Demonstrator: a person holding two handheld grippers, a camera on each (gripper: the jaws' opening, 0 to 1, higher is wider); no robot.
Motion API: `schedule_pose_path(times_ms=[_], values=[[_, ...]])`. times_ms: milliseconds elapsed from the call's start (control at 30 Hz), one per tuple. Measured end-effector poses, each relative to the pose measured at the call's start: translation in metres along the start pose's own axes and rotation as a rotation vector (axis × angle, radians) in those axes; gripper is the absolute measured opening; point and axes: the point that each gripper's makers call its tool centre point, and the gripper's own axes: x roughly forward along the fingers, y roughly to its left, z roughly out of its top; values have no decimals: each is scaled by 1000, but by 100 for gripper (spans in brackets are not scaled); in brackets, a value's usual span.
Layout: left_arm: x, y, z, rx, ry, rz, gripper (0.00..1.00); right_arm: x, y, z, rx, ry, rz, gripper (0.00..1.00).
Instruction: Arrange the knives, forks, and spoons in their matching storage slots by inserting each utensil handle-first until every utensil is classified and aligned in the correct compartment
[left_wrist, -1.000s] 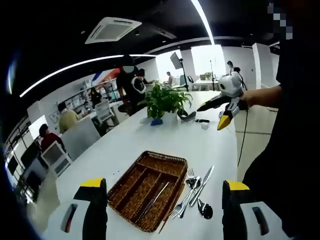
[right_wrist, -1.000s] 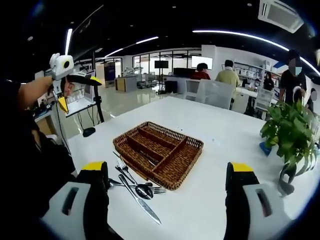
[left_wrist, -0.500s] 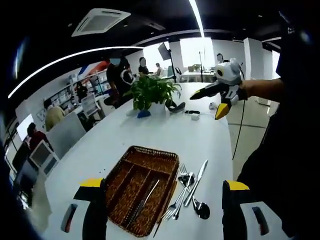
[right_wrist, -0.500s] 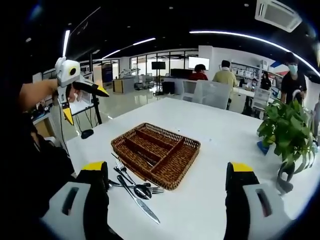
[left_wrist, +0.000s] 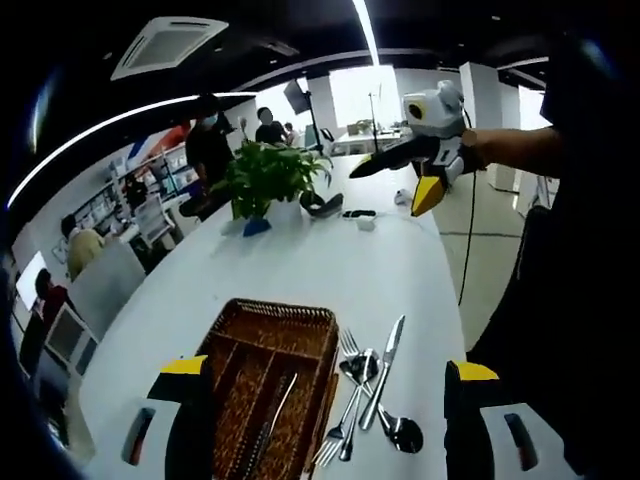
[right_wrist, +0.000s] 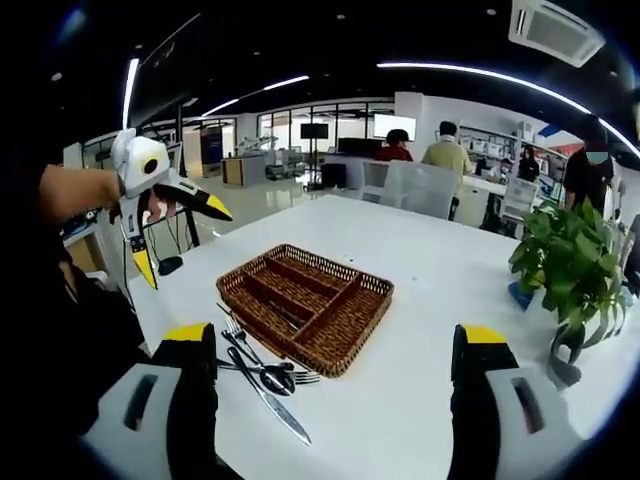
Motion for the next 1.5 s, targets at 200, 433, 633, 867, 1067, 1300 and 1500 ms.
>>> schedule_pose_path(times_ms=[200,433,633,867,1067,1300,1500], values=[[24,-8,-11,-6,26,-49,97,2,-2,-2,-2,0,-9,99],[61,-26,-24,-16,45,-119,91,3,-3,-6,13,3,-12,99],[90,-38,-45,-23,84,-153,87,2,-4,-3,15,-3,-3,99],[113,-54,-63,1,144,-181,77,6,-4,3,25,-11,22,99],[127,-64,-78,-2,176,-205,65,10,-6,4,17,-11,31,99],[134,-73,-87,-3,199,-239,52,11,-7,5,18,-4,40,99],[142,-77,-94,-5,208,-265,38,13,-12,6,5,-2,37,99]])
